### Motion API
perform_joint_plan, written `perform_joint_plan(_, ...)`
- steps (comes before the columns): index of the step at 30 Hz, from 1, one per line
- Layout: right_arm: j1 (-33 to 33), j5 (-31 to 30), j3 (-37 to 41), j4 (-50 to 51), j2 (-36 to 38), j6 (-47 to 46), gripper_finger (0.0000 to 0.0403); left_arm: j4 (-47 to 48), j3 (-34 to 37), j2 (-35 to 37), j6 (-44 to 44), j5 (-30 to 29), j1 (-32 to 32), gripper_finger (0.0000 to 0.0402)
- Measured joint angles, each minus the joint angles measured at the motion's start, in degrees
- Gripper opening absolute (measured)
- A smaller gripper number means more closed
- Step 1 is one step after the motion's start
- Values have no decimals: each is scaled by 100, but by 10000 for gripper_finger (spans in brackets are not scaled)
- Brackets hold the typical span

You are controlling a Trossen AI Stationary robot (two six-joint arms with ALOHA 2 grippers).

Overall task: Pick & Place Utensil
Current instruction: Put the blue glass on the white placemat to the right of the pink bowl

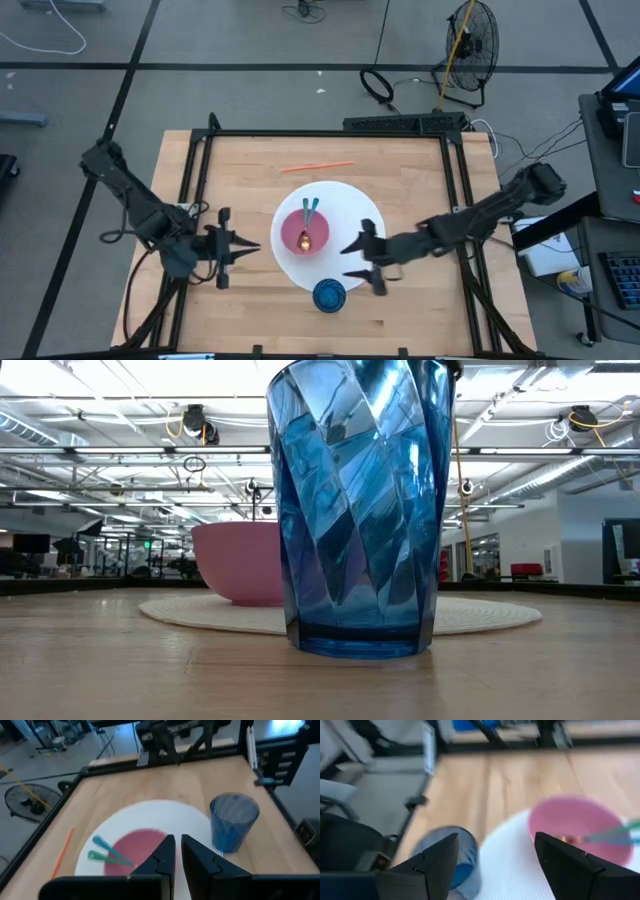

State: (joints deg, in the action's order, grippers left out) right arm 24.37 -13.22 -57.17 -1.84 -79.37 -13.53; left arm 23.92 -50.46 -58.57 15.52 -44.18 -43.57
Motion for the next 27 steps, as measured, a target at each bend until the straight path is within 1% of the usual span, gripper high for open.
perform_joint_plan(3, -179, 110, -767, 1018, -599, -476, 256, -211, 425, 190, 201, -186, -100, 37)
perform_joint_plan(9, -301, 911, -1962, 2052, -1579, -1096, 256, -201, 986, 431, 648, -562, -267, 37)
perform_joint_plan(12, -301, 1053, -2317, 2669, -1914, -1363, 256, -197, 1178, 528, 779, -728, -382, 37)
perform_joint_plan(17, -256, 1207, -2452, 2762, -2173, -1717, 256, -200, 1424, 683, 1038, -1037, -584, 37)
perform_joint_plan(21, -249, 1204, -2454, 2867, -2273, -1890, 255, -197, 1492, 691, 1146, -1300, -706, 37)
perform_joint_plan(23, -253, 1202, -2452, 2996, -2280, -1902, 253, -197, 1496, 689, 1171, -1336, -748, 37)
perform_joint_plan(27, -266, 1183, -2460, 2940, -2350, -1905, 236, -197, 1496, 689, 1191, -1341, -761, 37)
